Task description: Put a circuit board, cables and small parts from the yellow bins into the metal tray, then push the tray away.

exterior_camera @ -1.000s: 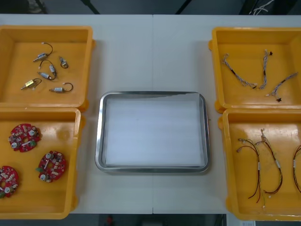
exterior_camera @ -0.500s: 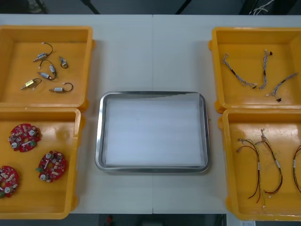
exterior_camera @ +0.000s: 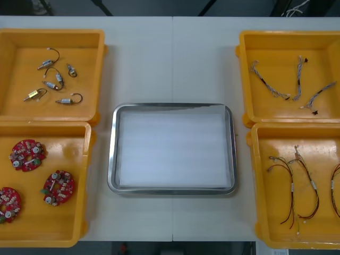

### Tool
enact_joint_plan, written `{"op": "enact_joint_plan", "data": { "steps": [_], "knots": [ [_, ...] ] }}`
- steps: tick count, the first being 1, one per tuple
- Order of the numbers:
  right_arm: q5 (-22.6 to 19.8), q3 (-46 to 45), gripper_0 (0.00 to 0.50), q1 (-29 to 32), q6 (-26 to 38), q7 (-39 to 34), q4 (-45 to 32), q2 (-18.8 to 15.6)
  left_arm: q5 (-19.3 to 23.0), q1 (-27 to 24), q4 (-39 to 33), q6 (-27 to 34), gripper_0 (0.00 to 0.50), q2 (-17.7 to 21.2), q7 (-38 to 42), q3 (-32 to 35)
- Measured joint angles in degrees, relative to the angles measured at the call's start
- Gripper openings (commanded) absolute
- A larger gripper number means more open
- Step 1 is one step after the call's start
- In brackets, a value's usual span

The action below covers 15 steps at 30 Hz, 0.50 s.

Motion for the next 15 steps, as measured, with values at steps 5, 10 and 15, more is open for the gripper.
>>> {"op": "enact_joint_plan", "data": {
  "steps": [5, 10, 15],
  "knots": [
    [0.0, 0.0, 0.5, 4.9, -5.7, 0.4, -0.3, 0.0, 0.3, 2.4, 0.1, -4.6, 0.5, 0.1, 0.0, 0.0],
    [0.3, 0.0, 0.5, 10.0, -11.4, 4.2, -0.4, 0.0, 1.2, 5.7, 0.1, -8.2, 0.5, 0.4, 0.0, 0.0],
    [2.5, 0.5, 0.5, 13.5, -13.9, 4.9, -0.4, 0.0, 2.1, 9.0, 0.1, -11.8, 0.5, 1.6, -0.1, 0.0]
  ]
}}
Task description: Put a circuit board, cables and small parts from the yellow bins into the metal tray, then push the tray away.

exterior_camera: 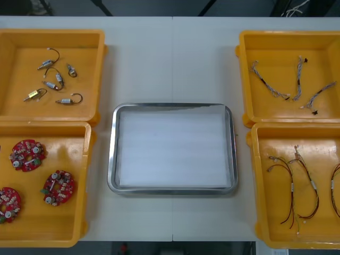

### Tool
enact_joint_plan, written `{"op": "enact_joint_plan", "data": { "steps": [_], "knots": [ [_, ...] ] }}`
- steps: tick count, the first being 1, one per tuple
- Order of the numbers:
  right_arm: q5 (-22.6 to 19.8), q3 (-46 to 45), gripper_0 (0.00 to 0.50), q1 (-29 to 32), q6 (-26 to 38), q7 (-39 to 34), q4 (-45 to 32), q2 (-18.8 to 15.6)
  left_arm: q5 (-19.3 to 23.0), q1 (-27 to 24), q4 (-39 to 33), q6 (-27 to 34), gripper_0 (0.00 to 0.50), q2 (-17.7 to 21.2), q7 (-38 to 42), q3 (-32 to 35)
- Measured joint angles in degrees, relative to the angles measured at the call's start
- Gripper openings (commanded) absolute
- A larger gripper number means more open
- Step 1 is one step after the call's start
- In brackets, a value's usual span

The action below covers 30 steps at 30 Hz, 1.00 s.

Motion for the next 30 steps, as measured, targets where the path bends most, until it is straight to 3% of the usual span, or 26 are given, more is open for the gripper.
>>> {"op": "enact_joint_plan", "data": {
  "steps": [5, 19, 30],
  "knots": [
    [3.5, 3.1, 0.5, 1.5, -1.7, 0.2, 0.1, 0.0, 0.9, 4.0, 0.0, -4.3, 0.5, 1.8, 0.0, 0.0],
    [3.6, 9.5, 0.5, 6.1, -19.3, 1.6, 7.1, 0.0, 3.6, 15.7, 0.5, -18.7, 0.5, 8.2, -0.5, -0.2],
    [4.3, 15.5, 0.5, 7.5, -27.2, 4.0, 13.4, 0.1, 6.3, 18.1, 6.7, -24.6, 0.5, 10.8, -6.3, -3.3]
  ]
}}
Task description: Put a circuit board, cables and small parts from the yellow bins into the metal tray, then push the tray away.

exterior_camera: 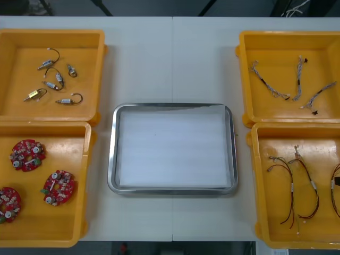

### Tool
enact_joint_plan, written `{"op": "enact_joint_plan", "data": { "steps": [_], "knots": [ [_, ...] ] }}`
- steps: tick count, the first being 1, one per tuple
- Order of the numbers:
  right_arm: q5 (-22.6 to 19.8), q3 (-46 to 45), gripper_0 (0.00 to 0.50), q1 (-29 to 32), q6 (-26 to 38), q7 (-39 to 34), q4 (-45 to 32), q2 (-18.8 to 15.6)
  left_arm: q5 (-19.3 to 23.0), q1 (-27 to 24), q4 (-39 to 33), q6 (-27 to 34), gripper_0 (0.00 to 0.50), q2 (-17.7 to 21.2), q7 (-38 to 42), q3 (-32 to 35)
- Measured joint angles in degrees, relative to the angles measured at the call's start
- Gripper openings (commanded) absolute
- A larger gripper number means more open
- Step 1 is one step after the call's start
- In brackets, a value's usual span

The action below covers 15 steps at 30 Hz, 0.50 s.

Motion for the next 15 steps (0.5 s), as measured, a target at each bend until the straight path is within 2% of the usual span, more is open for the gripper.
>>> {"op": "enact_joint_plan", "data": {
  "steps": [10, 15],
  "knots": [
    [3.2, 2.4, 0.5, 0.0, -1.5, 0.9, 1.2, 2.0, 1.1, 0.2, 3.7, -3.3, 0.5, 1.8, -2.6, -3.7],
    [4.2, 3.7, 0.5, 0.0, -2.9, 1.4, 2.0, 2.6, 1.7, 2.9, 3.8, -6.6, 0.5, 2.9, -2.6, -3.9]
  ]
}}
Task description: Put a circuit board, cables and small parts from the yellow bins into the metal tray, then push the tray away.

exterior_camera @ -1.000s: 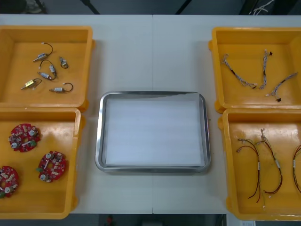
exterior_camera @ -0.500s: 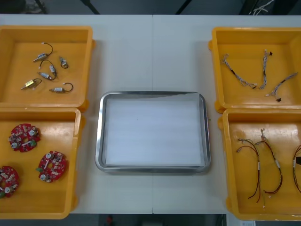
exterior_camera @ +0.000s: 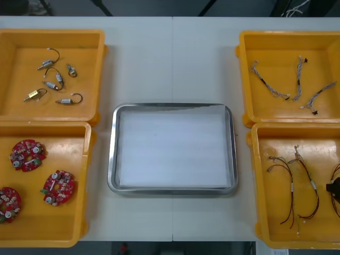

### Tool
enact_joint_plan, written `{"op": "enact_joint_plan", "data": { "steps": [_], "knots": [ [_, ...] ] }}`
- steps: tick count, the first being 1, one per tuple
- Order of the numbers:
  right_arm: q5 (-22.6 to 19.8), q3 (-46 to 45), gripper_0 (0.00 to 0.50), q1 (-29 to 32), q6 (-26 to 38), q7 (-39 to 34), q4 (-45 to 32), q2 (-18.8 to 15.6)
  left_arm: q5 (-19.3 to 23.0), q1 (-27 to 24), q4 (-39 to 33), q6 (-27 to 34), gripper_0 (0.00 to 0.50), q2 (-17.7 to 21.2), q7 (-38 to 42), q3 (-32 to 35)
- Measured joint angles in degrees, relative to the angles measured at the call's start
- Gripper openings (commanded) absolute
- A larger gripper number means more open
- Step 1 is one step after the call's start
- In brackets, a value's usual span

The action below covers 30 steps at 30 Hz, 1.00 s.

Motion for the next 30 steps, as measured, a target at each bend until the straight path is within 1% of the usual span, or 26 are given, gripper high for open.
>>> {"op": "enact_joint_plan", "data": {
  "steps": [5, 8, 11, 16, 17, 18, 20, 21, 22, 23, 30],
  "knots": [
    [1.6, 0.5, 0.5, 0.0, -0.2, 0.0, 0.6, 1.0, 0.6, 3.0, 0.0, -3.3, 0.5, 1.2, 0.0, -0.4],
    [2.3, 0.9, 0.5, 0.0, -0.7, 0.0, 1.1, 1.6, 0.9, 4.5, 0.2, -6.4, 0.5, 2.3, 0.0, -1.6],
    [2.8, 1.1, 0.5, 0.0, -1.2, 0.0, 1.2, 2.3, 1.4, 5.3, 0.7, -8.7, 0.5, 3.2, 0.0, -3.0],
    [3.0, 1.1, 0.5, 0.0, -1.3, 0.0, 1.2, 2.5, 1.7, 5.4, 1.5, -9.7, 0.5, 3.7, 0.0, -4.8],
    [3.0, 1.1, 0.46, 0.0, -1.3, 0.0, 1.2, 2.5, 1.8, 5.4, 1.6, -10.1, 0.5, 3.7, 0.0, -5.1],
    [3.0, 1.1, 0.315, 0.0, -1.3, 0.0, 1.2, 2.5, 1.8, 5.4, 1.7, -10.5, 0.5, 3.7, 0.0, -5.5],
    [3.0, 1.1, 0.131, 0.0, -1.3, 0.0, 1.2, 2.5, 1.9, 5.4, 1.9, -11.4, 0.5, 3.7, 0.0, -6.4],
    [3.0, 1.1, 0.078, 0.0, -1.3, 0.0, 1.2, 2.5, 1.9, 5.4, 2.1, -11.8, 0.5, 3.8, 0.0, -6.8],
    [3.0, 1.2, 0.057, 0.0, -1.3, 0.0, 1.2, 2.5, 1.9, 5.4, 2.2, -12.2, 0.5, 3.9, 0.0, -7.3],
    [3.0, 1.2, 0.001, 0.0, -1.3, 0.0, 1.2, 2.6, 1.9, 5.4, 2.3, -12.5, 0.5, 4.0, 0.0, -7.7],
    [2.9, 1.2, 0.0, 0.0, -1.3, 0.0, 1.3, 2.6, 2.0, 5.4, 3.2, -14.7, 0.5, 4.5, -0.1, -10.1]
  ]
}}
